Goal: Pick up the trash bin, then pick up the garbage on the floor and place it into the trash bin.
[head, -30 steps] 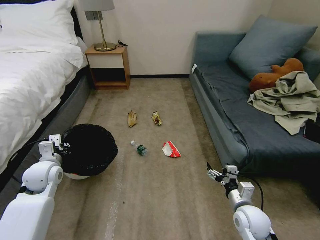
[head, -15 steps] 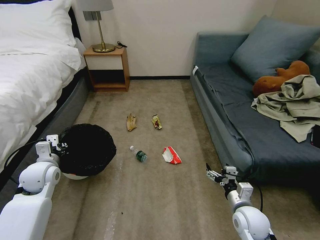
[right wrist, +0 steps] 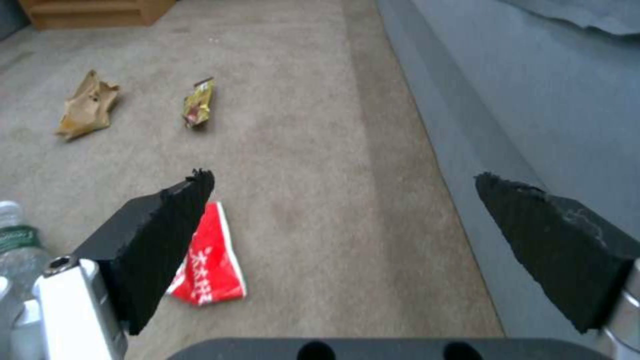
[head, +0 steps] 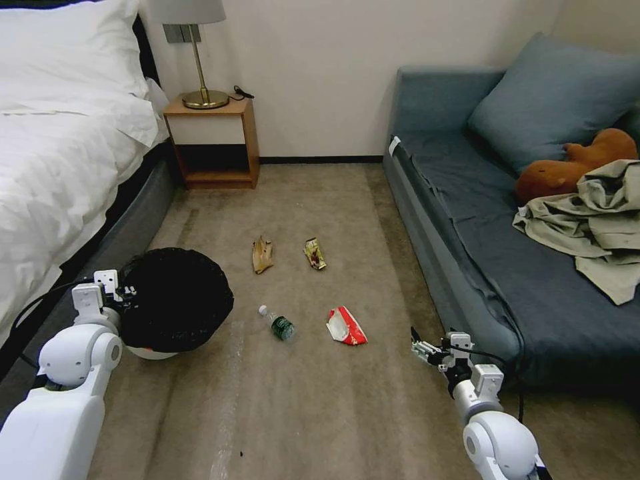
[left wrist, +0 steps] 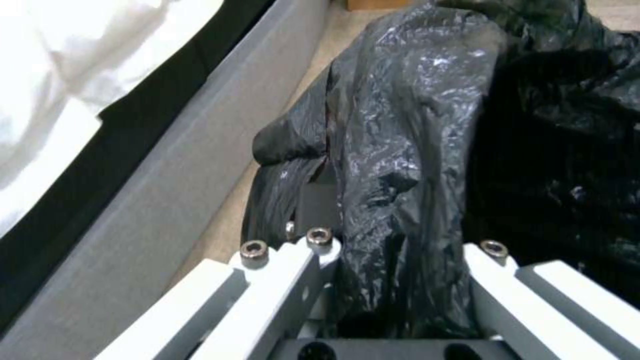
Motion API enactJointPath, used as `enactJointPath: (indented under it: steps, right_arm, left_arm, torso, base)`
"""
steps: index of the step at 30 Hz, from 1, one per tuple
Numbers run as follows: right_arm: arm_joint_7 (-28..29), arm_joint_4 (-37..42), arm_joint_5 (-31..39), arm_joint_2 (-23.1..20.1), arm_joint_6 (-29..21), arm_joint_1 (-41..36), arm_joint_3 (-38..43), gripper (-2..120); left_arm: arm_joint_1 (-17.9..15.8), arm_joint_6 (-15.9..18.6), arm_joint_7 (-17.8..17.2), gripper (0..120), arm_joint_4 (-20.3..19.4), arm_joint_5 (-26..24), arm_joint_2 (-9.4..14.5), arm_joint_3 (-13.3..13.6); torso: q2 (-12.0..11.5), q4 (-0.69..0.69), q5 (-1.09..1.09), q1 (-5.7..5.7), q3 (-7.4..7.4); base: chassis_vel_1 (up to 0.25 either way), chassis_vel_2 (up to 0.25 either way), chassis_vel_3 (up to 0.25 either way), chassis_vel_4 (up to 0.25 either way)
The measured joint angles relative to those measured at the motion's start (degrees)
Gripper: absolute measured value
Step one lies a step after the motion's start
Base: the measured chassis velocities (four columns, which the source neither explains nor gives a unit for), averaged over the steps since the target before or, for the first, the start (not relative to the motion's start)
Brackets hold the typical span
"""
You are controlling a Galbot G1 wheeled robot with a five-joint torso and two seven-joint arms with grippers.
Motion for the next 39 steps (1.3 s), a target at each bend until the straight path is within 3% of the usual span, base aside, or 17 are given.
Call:
enactJointPath:
  steps: [39]
  right_arm:
    - [0.0,-1.0,-2.6,0.7,0.5,-0.4,-1.6,100]
  left_arm:
    - [1.6,-0.9,1.0,4,0.7,-0.2,-0.1,-1.1]
  torso:
    - [0.0,-0.02,-0.01,0.00,0.00]
  base:
    - [-0.117,0.113,0.110,-0.114]
